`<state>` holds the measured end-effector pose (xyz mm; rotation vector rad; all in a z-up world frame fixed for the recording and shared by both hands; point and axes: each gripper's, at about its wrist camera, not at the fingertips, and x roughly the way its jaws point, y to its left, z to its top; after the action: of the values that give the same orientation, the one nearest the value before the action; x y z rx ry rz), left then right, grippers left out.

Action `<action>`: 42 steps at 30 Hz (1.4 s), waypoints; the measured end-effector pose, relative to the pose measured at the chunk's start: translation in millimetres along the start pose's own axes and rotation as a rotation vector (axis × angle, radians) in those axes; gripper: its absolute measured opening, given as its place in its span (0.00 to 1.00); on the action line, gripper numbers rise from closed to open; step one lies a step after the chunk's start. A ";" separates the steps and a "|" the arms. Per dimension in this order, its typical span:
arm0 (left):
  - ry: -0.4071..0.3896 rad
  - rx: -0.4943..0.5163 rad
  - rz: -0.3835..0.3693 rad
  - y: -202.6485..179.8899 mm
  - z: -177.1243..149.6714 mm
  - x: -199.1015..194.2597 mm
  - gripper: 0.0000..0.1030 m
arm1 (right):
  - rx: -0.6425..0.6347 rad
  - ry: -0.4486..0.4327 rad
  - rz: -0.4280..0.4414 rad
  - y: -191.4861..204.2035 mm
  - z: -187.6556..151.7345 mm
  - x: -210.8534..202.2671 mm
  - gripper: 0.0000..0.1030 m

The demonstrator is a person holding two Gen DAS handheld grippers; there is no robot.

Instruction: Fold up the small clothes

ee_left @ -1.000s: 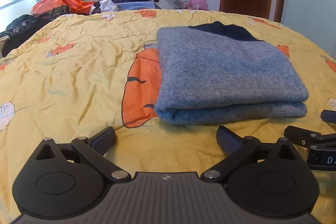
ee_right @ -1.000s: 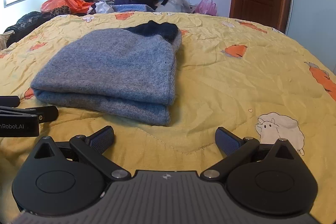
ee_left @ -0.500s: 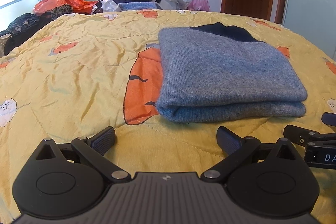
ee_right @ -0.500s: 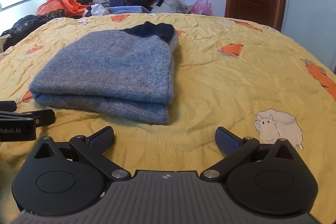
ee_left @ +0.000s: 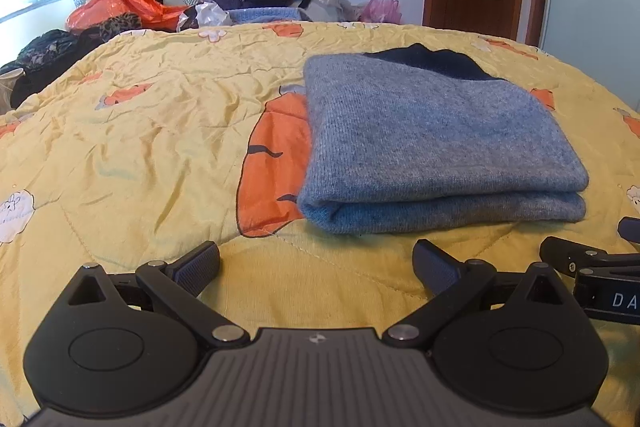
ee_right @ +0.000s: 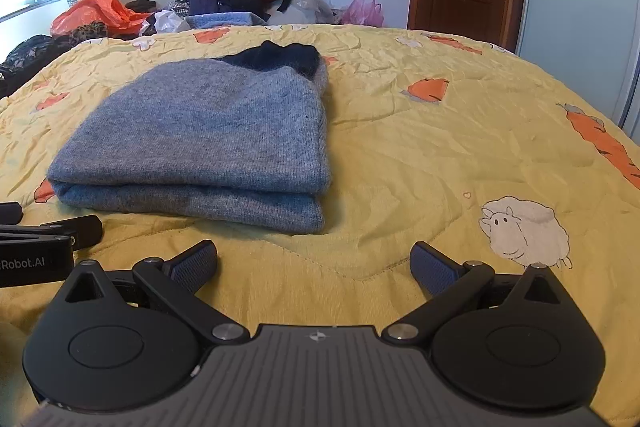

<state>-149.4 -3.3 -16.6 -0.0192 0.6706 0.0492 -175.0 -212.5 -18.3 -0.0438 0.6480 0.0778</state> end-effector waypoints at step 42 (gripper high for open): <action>-0.012 0.006 -0.006 0.9 0.6 0.3 1.00 | 0.001 -0.005 -0.001 1.3 -0.8 -1.3 1.00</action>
<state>-148.9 -2.3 -16.4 -0.0152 0.6589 0.0413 -176.6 -211.3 -18.2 -0.0432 0.6428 0.0771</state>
